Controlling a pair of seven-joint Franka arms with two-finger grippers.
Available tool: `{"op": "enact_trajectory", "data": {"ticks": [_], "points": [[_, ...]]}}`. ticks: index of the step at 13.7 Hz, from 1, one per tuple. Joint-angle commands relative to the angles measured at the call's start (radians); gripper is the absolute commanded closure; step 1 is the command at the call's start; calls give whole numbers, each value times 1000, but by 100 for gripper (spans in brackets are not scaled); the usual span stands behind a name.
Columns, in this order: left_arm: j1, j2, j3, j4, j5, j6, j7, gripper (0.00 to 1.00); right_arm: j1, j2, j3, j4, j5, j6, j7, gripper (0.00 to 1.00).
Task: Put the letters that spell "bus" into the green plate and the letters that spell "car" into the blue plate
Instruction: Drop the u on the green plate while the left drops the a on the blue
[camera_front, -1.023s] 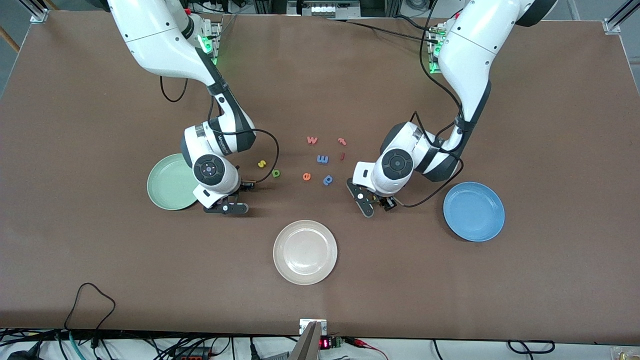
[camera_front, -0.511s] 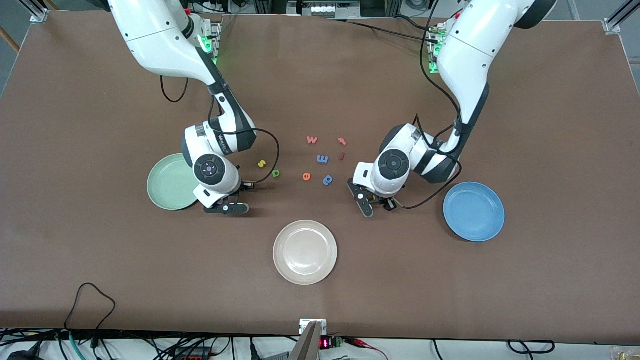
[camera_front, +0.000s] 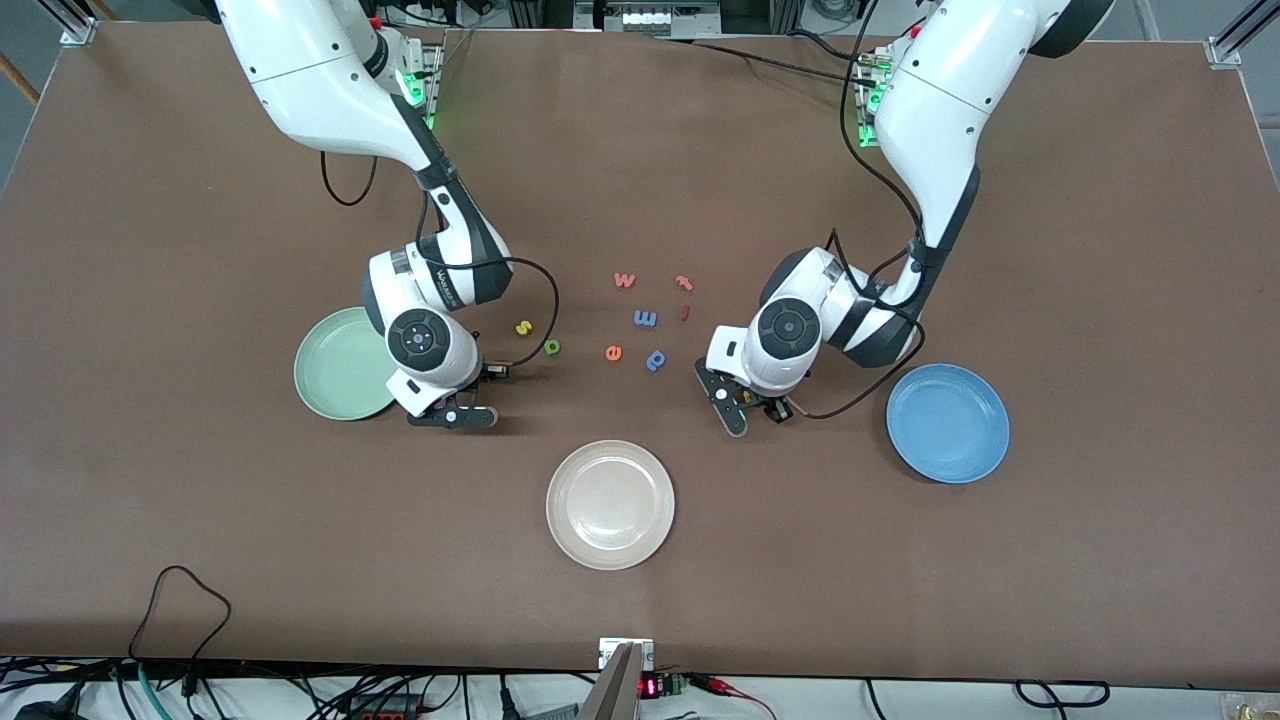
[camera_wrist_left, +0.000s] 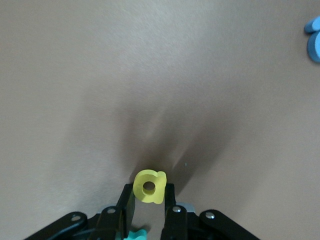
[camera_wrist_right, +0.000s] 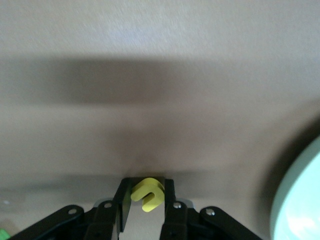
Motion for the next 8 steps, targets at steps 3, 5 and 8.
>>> {"op": "enact_trajectory", "data": {"ticks": [3,5,8], "points": [[85,-177,20,12,29,-283,-45,77,-88,-188,-20,-38,-2,-172,-133,82],[200,-189,24,9,52,-354,-36,76,-170,-220,-20,-87,-2,-160,-244,82],[314,-185,24,-24,55,-380,0,75,-224,-228,-20,-150,-8,-93,-275,81]]}}
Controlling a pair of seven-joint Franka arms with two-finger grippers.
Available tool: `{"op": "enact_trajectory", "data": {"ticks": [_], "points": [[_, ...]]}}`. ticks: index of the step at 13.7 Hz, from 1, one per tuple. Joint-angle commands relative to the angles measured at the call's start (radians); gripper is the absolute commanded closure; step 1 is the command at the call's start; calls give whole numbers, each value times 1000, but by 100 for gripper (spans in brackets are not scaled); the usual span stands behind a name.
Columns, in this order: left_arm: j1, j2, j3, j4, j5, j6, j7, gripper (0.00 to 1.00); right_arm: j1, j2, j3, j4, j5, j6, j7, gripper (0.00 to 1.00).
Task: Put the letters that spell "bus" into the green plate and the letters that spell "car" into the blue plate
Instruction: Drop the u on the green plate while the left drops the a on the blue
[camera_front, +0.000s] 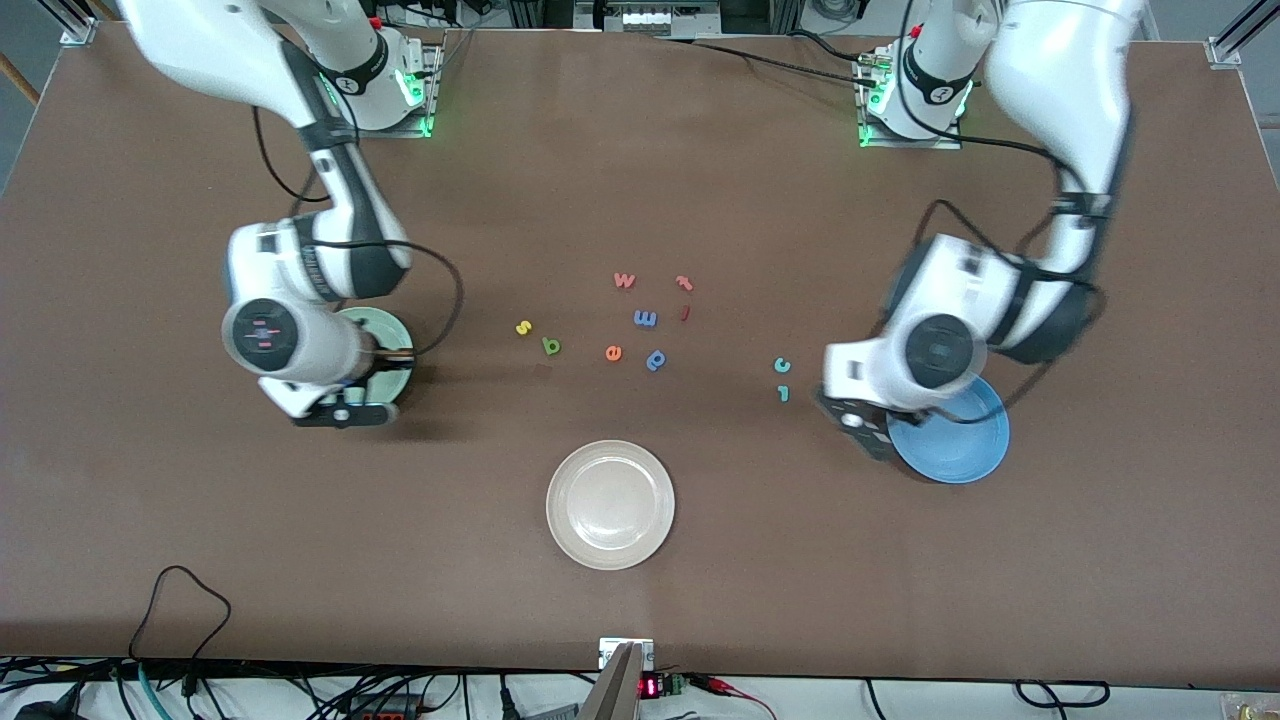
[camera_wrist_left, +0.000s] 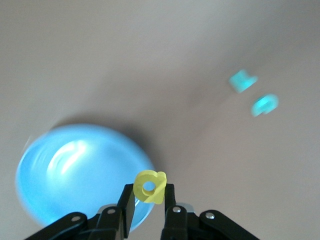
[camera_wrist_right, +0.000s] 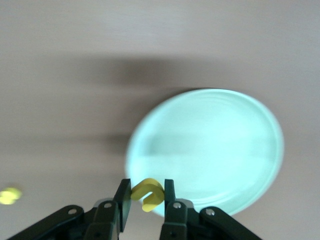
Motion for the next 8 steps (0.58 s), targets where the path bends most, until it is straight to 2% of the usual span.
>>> {"op": "enact_trajectory", "data": {"ticks": [1,3,4,5,6,7,8], "points": [[96,6,-12,-57,23,5,8,75,-32,-11,18,-109,-6,105,-16,81],[116,30,-12,-56,23,8,4,73,-38,-10,18,-179,-6,208,-14,78],[110,44,-12,-56,30,8,-7,61,-38,-6,18,-200,-6,240,-14,74],[113,49,-14,-56,33,7,-13,17,-38,3,19,-203,-5,247,-12,56],[116,43,-20,-47,31,-8,-24,0,-39,4,18,-198,1,244,0,18],[103,29,-27,-41,22,-44,-50,0,-38,-5,18,-194,1,230,13,0],[71,14,-44,-25,20,-95,-140,0,-26,-29,24,-188,1,201,64,0]]}}
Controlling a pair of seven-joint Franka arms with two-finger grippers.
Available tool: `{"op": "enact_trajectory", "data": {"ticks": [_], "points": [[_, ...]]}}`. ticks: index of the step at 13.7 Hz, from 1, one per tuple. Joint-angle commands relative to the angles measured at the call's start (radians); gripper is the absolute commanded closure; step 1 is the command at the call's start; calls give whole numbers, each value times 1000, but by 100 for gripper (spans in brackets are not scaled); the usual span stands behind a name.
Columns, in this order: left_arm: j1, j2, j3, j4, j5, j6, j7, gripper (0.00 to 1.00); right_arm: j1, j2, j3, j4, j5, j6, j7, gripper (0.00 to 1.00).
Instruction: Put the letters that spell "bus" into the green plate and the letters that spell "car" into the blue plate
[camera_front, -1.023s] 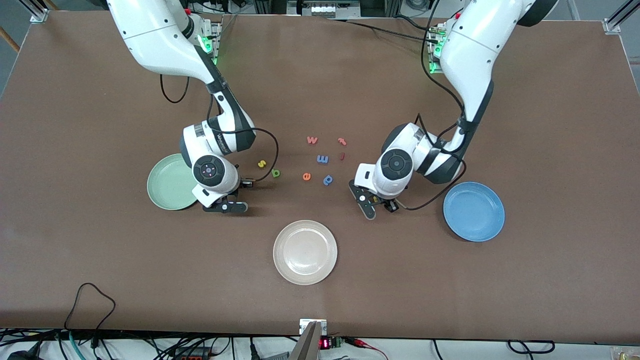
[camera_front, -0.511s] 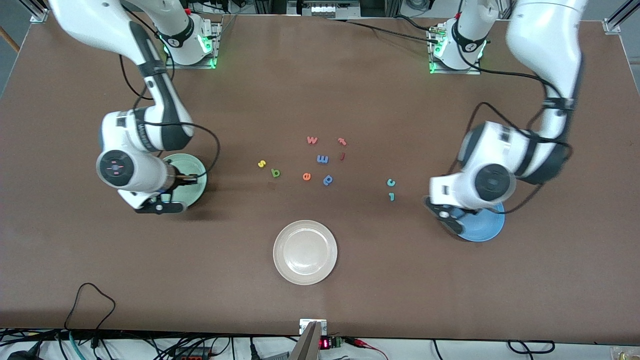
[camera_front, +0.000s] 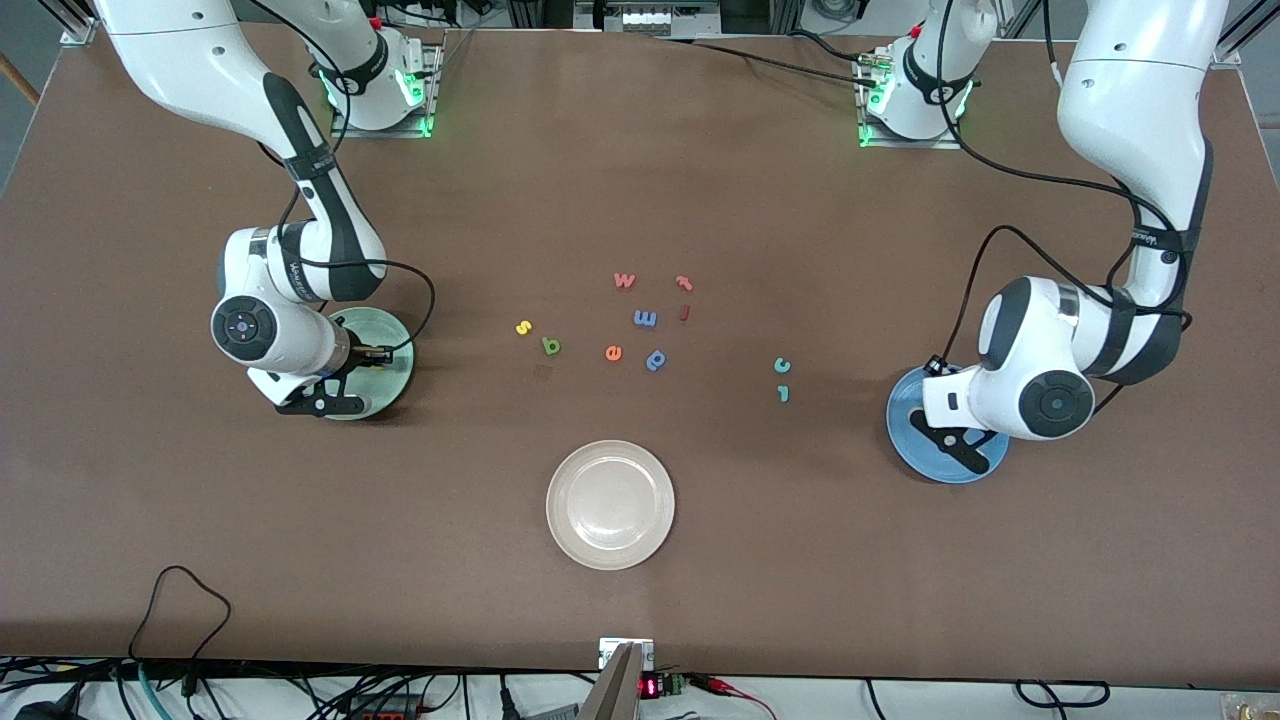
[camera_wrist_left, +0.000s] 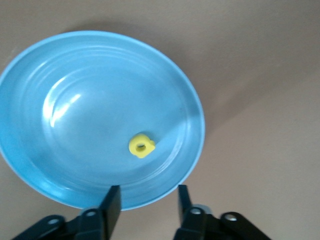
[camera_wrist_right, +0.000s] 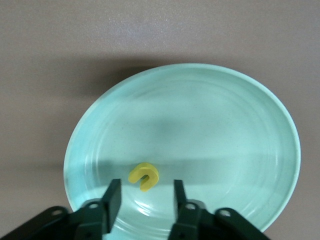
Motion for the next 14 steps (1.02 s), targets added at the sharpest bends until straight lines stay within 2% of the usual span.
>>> {"op": "enact_trajectory", "data": {"ticks": [1,2,4,5,6,7,10,12,14], "points": [[-67,-40,-46,31,19,-110,-212,0,27,-64,23,15,1,-66,126,0],[-87,-36,-81,33,17,-101,-324,0,61,-66,40,39,1,-94,163,0],[-100,-25,-101,30,10,-23,-519,2,147,-56,49,50,19,-81,212,0],[-100,-3,-101,28,-27,17,-578,6,184,-50,50,53,62,-62,226,6],[-89,20,-101,25,-76,61,-613,10,231,-38,50,53,77,-47,228,18],[-88,41,-101,25,-134,115,-648,15,265,-32,50,53,79,-39,228,24],[-129,75,-101,19,-161,212,-710,19,329,-3,50,52,79,-27,213,24],[-169,98,-101,15,-161,308,-710,19,359,34,50,52,79,14,213,30],[-199,104,-97,2,-156,309,-712,19,376,75,50,52,79,57,222,33]]}}
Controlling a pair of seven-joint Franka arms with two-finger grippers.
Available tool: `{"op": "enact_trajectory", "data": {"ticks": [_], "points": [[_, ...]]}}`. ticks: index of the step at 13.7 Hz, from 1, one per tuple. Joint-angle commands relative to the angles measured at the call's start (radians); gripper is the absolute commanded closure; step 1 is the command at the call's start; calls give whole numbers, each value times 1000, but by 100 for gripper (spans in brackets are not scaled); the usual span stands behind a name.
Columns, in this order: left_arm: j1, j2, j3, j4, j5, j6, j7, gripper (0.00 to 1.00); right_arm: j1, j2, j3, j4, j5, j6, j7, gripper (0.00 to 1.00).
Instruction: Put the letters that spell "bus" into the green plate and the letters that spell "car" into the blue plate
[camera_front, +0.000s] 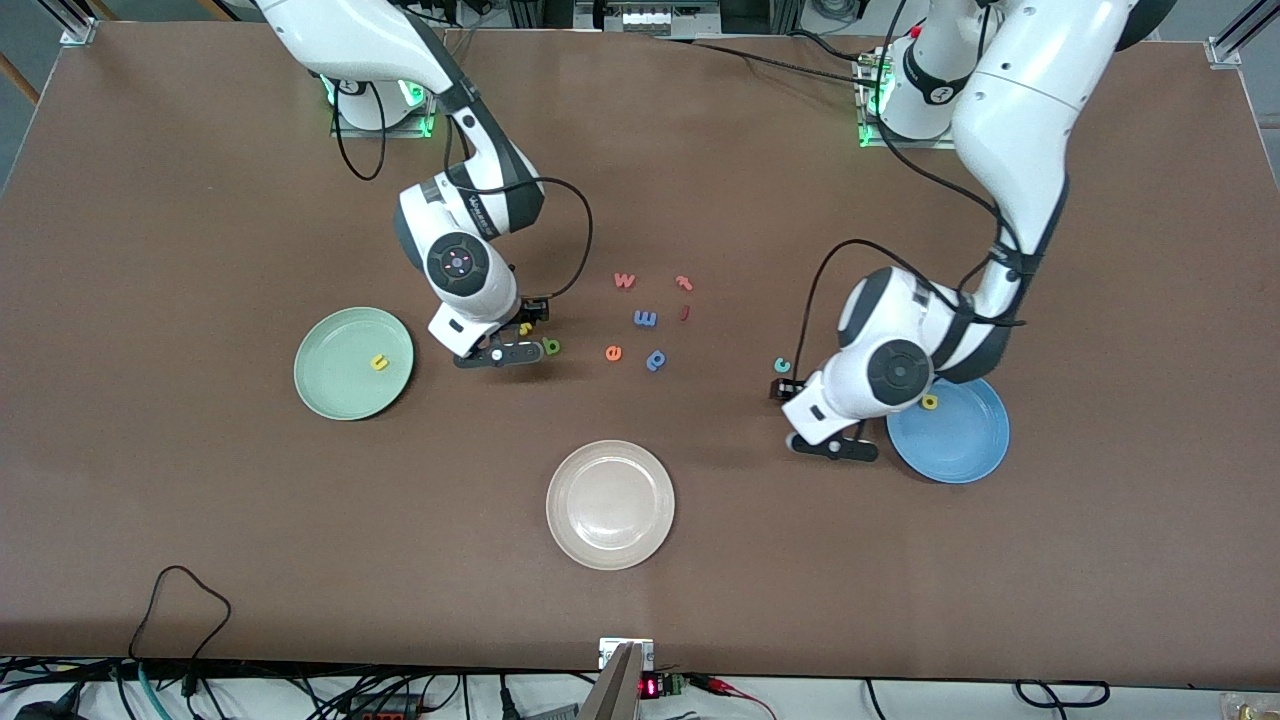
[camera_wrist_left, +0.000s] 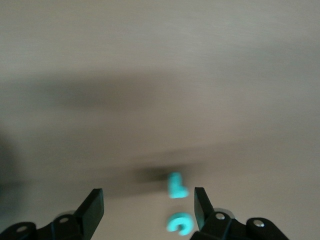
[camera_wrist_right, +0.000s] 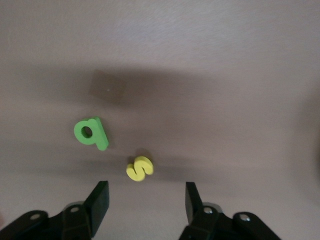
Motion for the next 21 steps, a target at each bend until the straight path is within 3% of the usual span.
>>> {"op": "enact_trajectory", "data": {"ticks": [1,4,8,12,15,17,18,21], "points": [[-29,3,7,-26,0,21,-10,20,27,46,-8,5,13,43,-3,34],[-29,15,12,-26,29,24,-8,22,38,53,-8,5,13,43,-3,41],[-32,26,12,-32,37,33,-11,30,34,59,-8,6,13,44,-3,62],[-33,64,15,-30,39,91,-24,33,27,79,-9,6,10,85,-8,69],[-35,60,14,-35,40,81,-36,50,27,82,-9,5,9,89,-8,83],[-44,51,14,-30,40,22,-60,55,28,58,-9,3,9,69,-3,91],[-48,49,17,-30,39,18,-67,64,27,43,-12,2,10,55,0,94],[-50,50,15,-30,40,18,-96,81,-27,-87,-57,0,7,-113,-17,98]]}}
